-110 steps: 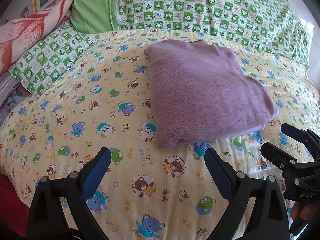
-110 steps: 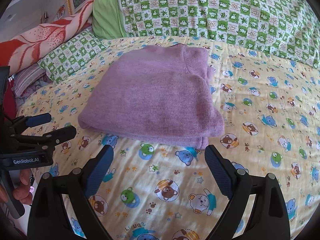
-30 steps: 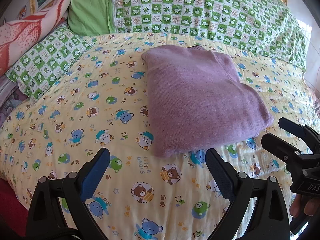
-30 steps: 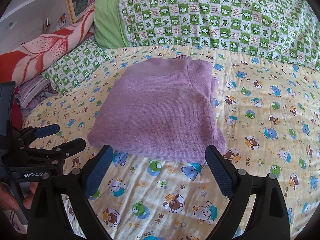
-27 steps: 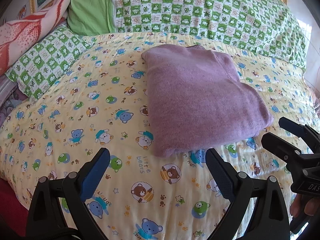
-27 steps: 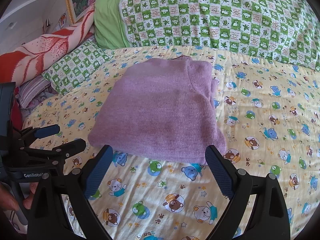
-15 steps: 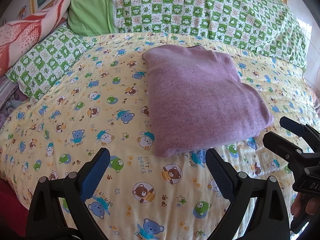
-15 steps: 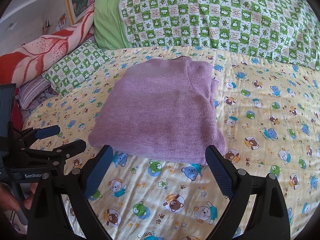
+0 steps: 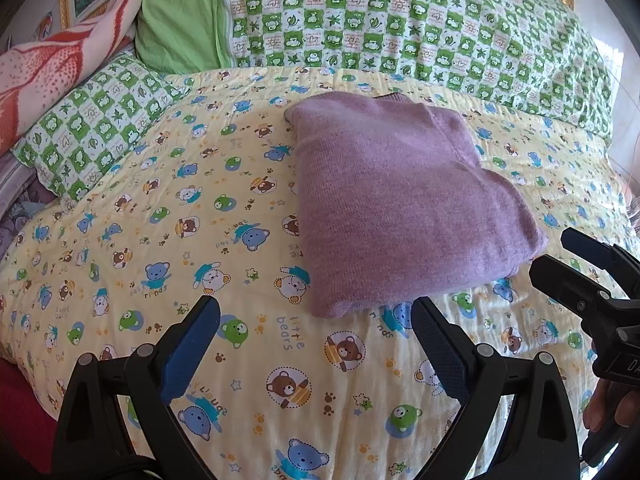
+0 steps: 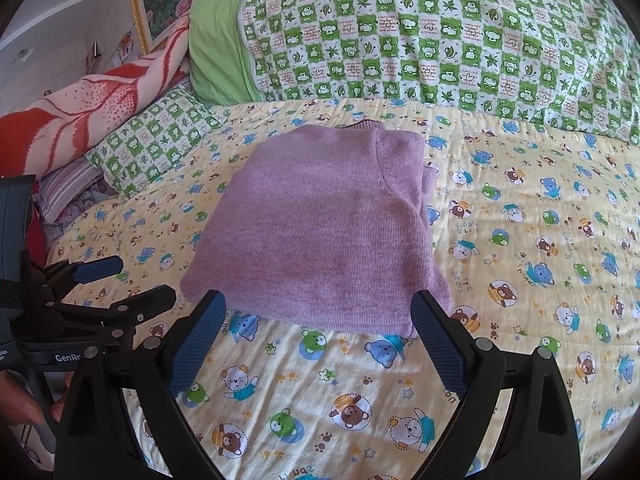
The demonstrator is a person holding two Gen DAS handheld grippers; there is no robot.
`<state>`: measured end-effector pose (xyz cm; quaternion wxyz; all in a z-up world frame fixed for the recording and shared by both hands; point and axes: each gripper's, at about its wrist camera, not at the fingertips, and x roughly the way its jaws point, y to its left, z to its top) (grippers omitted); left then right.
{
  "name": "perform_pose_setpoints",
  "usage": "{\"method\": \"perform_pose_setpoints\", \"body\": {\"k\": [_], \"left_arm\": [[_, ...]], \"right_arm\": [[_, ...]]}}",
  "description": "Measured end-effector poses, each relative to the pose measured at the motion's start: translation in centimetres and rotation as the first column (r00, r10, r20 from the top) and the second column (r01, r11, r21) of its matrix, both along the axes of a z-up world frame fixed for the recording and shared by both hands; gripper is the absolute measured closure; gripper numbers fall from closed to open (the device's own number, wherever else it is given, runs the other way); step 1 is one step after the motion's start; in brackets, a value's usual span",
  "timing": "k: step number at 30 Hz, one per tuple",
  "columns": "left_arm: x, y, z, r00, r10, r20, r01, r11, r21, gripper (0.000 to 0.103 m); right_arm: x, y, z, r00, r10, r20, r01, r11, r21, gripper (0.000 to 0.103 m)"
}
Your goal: Fold small clothes
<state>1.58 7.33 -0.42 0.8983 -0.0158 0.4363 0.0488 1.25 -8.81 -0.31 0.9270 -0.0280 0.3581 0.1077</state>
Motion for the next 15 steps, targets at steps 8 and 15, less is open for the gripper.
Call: {"method": "perform_pose_setpoints", "body": {"k": [8,15], "left_arm": [[0.21,0.09,0.03,1.000,0.000,0.000,0.000,1.000,-0.002,0.006],[0.55,0.16,0.11,1.000,-0.005,0.000,0.005,1.000,-0.003,0.006]], "right_arm": [[0.09,0.17,0.22,1.000,-0.006,0.006,0.006,1.000,0.008,0.009],[0.22,0.46,0.47,1.000,-0.007,0.013,0.007,1.000,0.012,0.009]]}}
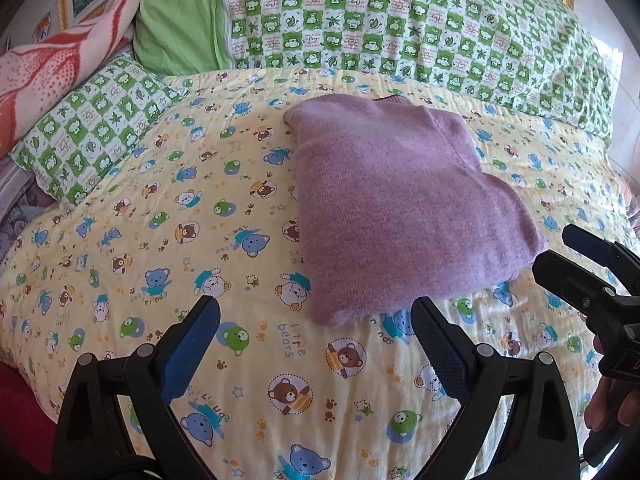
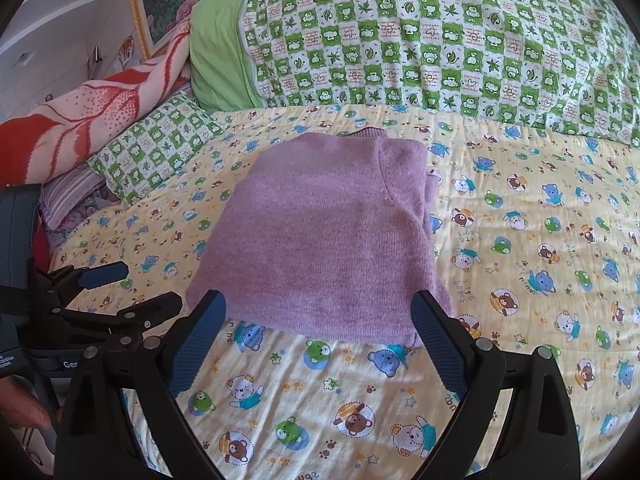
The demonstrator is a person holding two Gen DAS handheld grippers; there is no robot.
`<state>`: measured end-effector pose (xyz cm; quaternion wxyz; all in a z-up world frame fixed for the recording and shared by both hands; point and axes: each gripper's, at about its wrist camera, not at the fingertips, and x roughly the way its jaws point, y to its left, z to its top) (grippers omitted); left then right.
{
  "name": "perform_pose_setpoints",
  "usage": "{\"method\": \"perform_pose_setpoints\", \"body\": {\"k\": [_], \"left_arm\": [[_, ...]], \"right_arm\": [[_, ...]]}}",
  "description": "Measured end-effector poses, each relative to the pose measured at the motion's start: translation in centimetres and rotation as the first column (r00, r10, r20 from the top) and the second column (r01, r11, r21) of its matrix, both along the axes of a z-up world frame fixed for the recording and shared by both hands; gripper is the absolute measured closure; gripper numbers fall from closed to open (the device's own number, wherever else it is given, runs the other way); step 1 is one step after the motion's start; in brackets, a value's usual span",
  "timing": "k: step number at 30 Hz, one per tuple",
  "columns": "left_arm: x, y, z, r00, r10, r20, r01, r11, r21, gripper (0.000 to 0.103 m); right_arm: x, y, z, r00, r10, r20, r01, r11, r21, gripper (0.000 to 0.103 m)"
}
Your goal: Fold small clothes
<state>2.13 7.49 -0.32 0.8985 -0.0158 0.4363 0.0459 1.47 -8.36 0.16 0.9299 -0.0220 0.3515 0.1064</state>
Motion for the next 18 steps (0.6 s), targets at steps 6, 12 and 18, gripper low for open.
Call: {"method": "perform_pose_setpoints", "body": {"k": [6,12,18], "left_arm": [[0.2,-0.1,0.3,1.000,0.000,0.010,0.000,1.000,0.004,0.006],[0.8,0.3,0.5,1.000,0.020,-0.006,-0.020,1.000,-0.005,0.007],[1.4,0.5,0.8,0.999,0.034,-0.005,-0.034,0.999,0.002,0.007]], "right_arm": [[0.1,0.0,0.1,1.000,-0.002,0.003,0.002,1.000,0.003,0.009],[0.3,-0.1,0.3,1.000,-0.006,0.001,0.006,1.000,0.007,0.009],[0.8,-0.4,0.4,1.000,-0.017,0.004,0.017,1.000,0.014,0.009]]}}
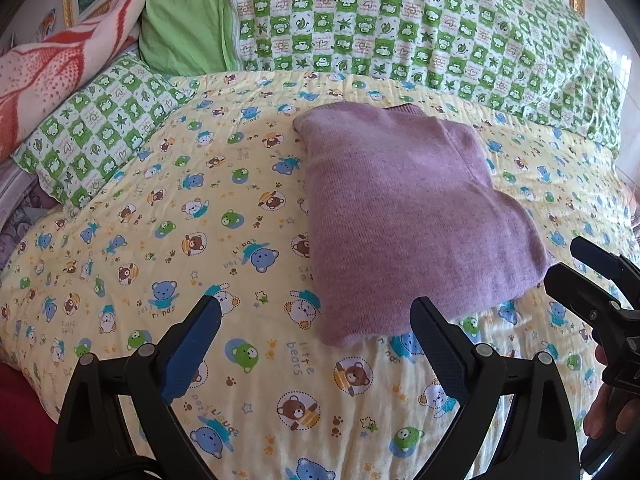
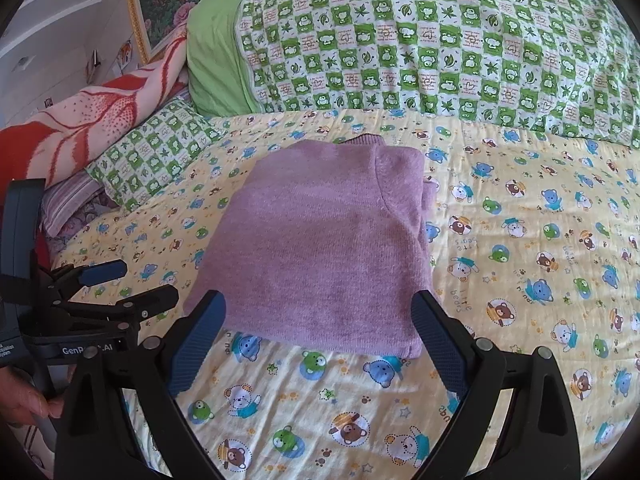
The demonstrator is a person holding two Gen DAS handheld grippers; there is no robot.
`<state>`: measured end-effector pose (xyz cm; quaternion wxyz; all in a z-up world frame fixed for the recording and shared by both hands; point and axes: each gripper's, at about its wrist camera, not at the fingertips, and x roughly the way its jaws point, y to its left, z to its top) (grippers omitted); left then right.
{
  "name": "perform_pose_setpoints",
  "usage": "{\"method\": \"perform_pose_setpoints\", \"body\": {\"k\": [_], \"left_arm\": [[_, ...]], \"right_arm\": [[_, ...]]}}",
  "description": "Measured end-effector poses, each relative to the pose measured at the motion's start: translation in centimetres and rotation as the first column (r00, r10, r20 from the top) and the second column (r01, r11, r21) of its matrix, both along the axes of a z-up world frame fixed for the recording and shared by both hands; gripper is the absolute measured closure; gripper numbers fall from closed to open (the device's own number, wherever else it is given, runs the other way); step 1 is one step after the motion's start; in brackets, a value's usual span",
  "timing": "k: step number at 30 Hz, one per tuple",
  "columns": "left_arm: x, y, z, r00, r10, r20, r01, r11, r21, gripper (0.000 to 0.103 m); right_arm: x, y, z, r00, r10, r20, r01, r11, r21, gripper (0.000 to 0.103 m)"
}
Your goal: Fold small clothes
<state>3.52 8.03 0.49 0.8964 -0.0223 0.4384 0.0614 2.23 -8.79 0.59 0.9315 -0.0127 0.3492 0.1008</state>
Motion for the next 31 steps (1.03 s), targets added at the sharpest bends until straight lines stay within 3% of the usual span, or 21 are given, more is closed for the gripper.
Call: {"method": "perform_pose_setpoints", "body": {"k": [31], "left_arm": [[1.7,-0.2,-0.1,0.999,0.004,-0.041,-0.005,1.000,-0.014,0.007]], "right_arm": [[1.5,-1.4,0.0,1.000,-0.019,-0.023,0.019,0.999,0.028,0.007]]}}
